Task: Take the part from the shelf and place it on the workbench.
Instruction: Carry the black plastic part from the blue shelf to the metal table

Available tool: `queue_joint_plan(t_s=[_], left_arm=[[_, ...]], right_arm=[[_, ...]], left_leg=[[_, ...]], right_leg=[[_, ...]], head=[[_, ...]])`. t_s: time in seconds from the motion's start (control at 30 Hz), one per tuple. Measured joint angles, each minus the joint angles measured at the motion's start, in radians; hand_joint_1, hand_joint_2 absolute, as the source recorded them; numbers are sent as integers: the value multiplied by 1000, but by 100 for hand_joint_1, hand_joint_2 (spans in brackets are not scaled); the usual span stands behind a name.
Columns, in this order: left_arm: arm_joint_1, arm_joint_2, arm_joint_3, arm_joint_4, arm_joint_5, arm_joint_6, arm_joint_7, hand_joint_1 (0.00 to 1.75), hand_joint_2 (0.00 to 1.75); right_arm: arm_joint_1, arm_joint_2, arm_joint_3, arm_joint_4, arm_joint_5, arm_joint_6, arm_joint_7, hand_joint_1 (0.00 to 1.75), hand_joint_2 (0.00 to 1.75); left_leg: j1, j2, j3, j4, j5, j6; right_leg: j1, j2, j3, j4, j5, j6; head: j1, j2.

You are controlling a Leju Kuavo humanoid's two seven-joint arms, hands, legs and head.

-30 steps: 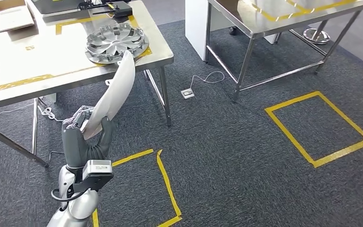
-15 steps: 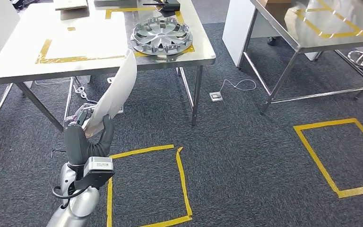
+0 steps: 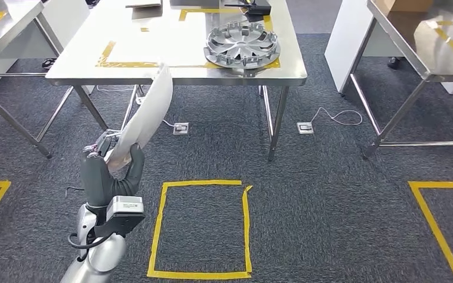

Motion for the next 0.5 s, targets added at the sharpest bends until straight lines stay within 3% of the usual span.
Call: queue_joint_plan(t_s=[0.03,0.07,0.13,0.2,0.23,0.3,0.33,0.4,0.47,0.5], left_arm=[[0,0,0,1,-4,-2,3,175,175],[1,0,0,2,-9,-2,6,175,175],[-1,1,0,2,-21,-2,14,175,175],[-6,0,0,1,-42,-4,23,175,175],[-8,0,1,0,-53,-6,29,175,175],[-12,2,2,0,-74,-12,40,175,175],[-14,3,3,0,-82,-15,45,175,175],[-23,4,3,1,-91,-21,51,175,175],[-35,3,3,5,-93,-26,54,175,175],[-39,3,3,8,-93,-28,56,175,175]], right_arm=[[1,0,0,0,0,0,0,0,0],[1,1,0,0,0,0,0,0,0],[-1,3,0,0,-1,0,0,0,0],[-2,4,0,0,-5,-1,0,0,0],[-4,4,0,0,-9,-1,0,0,0],[-7,5,-1,0,-21,-3,-1,0,0],[-9,5,-2,0,-27,-3,-2,0,0],[-9,5,-4,0,-33,-5,-3,0,0],[-7,6,-7,0,-38,-6,-4,0,0],[-5,6,-10,0,-41,-6,-4,0,0]], left_leg=[[0,4,-13,36,-9,-2],[0,7,-5,32,1,-3],[0,28,68,-91,58,-1],[-4,50,138,-213,91,11],[-6,54,152,-239,94,19],[-8,43,149,-243,95,35],[-7,40,148,-244,97,41],[-2,33,145,-248,103,54],[0,26,140,-249,107,61],[0,22,138,-248,107,62]], right_leg=[[1,-16,0,0,0,0],[1,-30,0,1,-1,0],[1,-54,2,4,-3,4],[6,-68,1,9,-8,14],[9,-73,1,11,-9,19],[10,-81,1,12,-7,29],[8,-78,1,15,-9,34],[4,-41,-21,62,-43,45],[0,2,-81,187,-109,53],[-1,10,-114,255,-134,55]], head=[[0,0],[0,0],[0,0],[1,0],[2,0],[4,0],[4,0],[6,0],[10,0],[12,0]])
